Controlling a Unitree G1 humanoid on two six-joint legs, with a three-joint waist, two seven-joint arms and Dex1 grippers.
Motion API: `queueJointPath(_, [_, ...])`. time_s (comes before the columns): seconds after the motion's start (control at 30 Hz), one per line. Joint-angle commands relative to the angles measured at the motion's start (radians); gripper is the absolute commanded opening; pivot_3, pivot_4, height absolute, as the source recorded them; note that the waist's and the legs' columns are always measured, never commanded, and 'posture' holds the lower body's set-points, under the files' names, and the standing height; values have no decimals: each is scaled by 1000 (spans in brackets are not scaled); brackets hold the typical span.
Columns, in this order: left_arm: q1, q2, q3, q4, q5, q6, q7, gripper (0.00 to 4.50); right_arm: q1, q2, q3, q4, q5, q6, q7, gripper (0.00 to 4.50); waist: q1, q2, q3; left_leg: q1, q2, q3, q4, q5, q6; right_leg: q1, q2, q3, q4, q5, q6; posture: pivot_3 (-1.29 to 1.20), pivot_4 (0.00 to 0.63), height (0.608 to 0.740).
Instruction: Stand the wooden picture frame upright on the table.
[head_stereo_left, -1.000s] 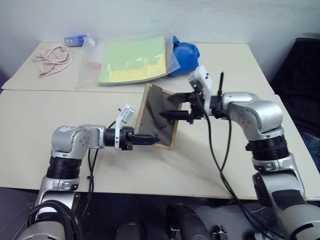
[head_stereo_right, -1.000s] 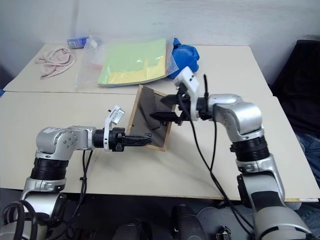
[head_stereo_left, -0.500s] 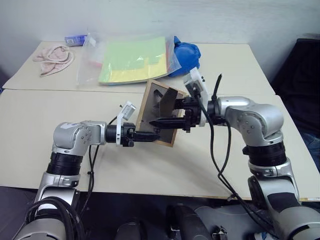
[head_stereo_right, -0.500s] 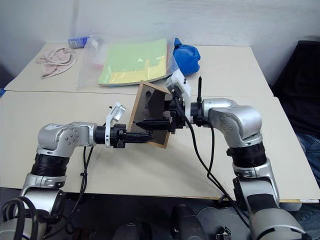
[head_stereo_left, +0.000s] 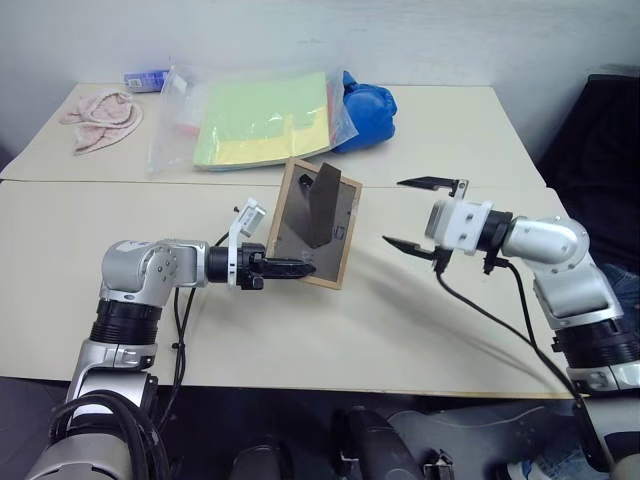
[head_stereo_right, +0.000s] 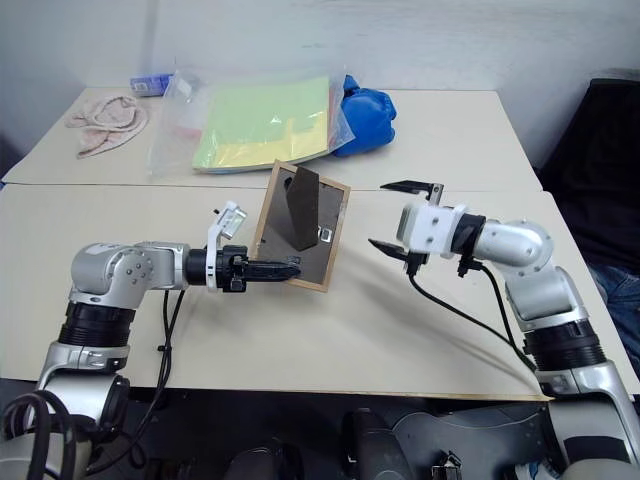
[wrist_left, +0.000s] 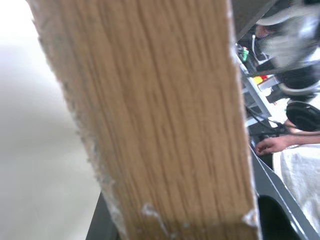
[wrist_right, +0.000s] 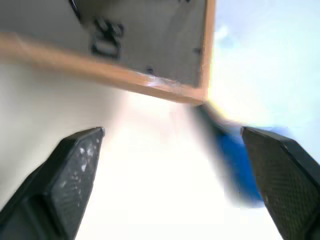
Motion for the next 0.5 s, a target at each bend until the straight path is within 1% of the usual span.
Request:
queueJointPath(0.03, [-40,3,50,-47,-74,50,-12,1379,-120,33,63,152,-436,-359,-454,4500,-4,0,1,0,0,1,0,0,0,-1,0,1,0,0,0,0,150,740])
queueJointPath(0.07, [-42,4,52,-51,-87,71,-14,1379,-167,62,95,188,-539,-353,-596,4500,-10,0,1,0,0,1,0,0,0,-1,0,1,1,0,0,0,150,740])
queueJointPath(0.13, [-45,5,56,-55,-101,94,-16,1379,-238,94,156,243,-703,-340,-824,4500,-20,0,1,0,0,1,0,1,-1,-1,0,2,2,0,-1,0,150,740])
queueJointPath(0.17, [-49,4,58,-53,-110,105,-17,1379,-276,117,188,273,-763,-311,-921,4500,-21,0,1,0,0,1,0,1,-2,-2,0,2,3,-1,-1,0,150,740])
queueJointPath(0.23, [-57,5,60,-47,-121,124,-14,1379,-334,145,245,333,-845,-273,-1058,4500,-21,0,1,0,0,1,0,1,-2,-2,1,2,4,-1,-2,0,150,740])
queueJointPath(0.27, [-58,9,53,-50,-119,122,-14,1379,-366,154,276,364,-880,-263,-1115,4320,-21,0,1,0,0,1,0,1,-2,-2,1,2,4,-1,-2,0,150,740])
queueJointPath(0.33, [-55,23,35,-59,-116,120,-18,1379,-423,168,312,441,-904,-240,-1188,3920,-21,0,1,0,0,1,0,1,-2,-2,1,2,4,-1,-2,0,150,740])
queueJointPath(0.43, [-54,38,40,-58,-121,125,-18,1379,-462,158,358,510,-915,-258,-1254,2928,-21,0,1,0,0,1,-1,1,-2,-2,1,2,3,-1,-2,0,150,740])
queueJointPath(0.47, [-52,44,47,-57,-124,127,-18,1379,-465,146,376,515,-926,-267,-1276,2502,-21,0,1,0,0,1,-1,1,-2,-2,1,2,3,-1,-2,0,150,740])
queueJointPath(0.5, [-49,49,51,-56,-125,127,-19,1379,-468,137,390,516,-934,-275,-1298,2281,-21,0,1,0,0,1,-1,1,-2,-2,1,2,3,-1,-2,0,150,740])
